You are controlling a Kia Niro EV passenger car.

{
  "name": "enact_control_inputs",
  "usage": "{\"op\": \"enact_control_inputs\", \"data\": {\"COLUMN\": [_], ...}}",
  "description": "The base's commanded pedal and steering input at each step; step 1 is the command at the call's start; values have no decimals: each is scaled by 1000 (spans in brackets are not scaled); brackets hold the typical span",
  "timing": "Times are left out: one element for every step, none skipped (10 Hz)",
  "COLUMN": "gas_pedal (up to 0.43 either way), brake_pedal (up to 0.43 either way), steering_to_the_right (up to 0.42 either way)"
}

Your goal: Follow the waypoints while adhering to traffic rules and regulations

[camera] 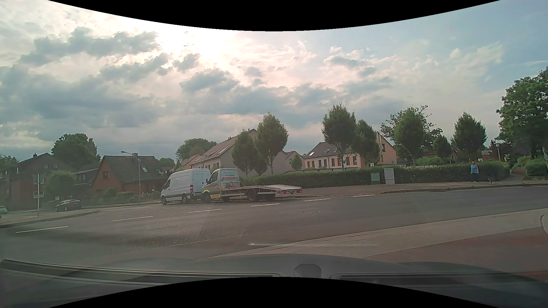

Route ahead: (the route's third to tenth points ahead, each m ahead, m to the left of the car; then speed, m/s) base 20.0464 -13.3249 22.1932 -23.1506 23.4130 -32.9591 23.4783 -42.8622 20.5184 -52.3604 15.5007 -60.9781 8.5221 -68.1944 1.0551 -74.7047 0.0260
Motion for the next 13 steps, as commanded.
{"op": "enact_control_inputs", "data": {"gas_pedal": [0, 0, 0, 0, 0, 0, 0, 0, 0, 0, 0, 0, 0], "brake_pedal": [37, 37, 43, 43, 43, 43, 49, 49, 61, 67, 79, 85, 73], "steering_to_the_right": [-5, -5, -5, -5, -5, -5, -5, -5, -5, -5, -5, -5, -5]}}
